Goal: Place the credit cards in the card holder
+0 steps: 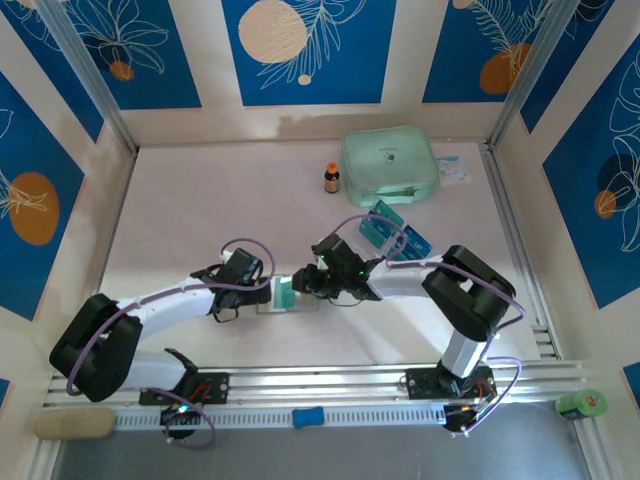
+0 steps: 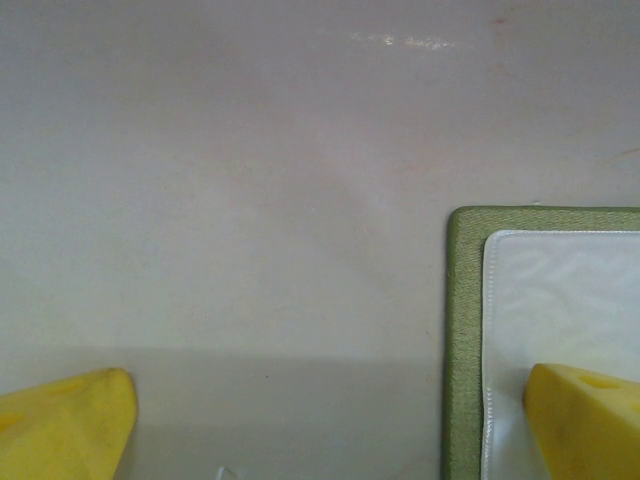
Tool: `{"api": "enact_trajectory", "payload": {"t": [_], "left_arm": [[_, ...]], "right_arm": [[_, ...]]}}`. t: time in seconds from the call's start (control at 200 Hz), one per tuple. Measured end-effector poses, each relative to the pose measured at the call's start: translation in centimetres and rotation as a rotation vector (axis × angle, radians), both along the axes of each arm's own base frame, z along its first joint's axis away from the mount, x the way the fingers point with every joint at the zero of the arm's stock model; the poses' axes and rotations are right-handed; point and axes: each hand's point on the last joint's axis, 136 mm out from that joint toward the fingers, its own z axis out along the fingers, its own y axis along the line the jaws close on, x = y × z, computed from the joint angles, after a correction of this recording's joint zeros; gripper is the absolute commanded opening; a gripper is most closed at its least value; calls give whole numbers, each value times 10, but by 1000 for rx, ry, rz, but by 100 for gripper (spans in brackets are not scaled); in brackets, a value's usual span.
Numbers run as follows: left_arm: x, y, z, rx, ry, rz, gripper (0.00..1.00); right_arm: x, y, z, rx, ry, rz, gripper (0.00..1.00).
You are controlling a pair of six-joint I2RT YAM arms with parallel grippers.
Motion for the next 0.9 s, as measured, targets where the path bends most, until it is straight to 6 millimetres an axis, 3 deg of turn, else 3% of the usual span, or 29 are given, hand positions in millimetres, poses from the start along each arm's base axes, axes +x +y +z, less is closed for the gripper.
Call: {"api": "enact_trajectory", "payload": {"t": [0.33,0.675,0.9], "left_arm": [[1,0,-1,4,1,1,100],[1,0,-1,4,1,0,100],[1,0,1,5,1,0,100]], "right_arm": [[10,9,24,-37,-72,73,12],[0,26,-20,-127,4,134,3],[0,49,-19,-115,3,168,1]]}}
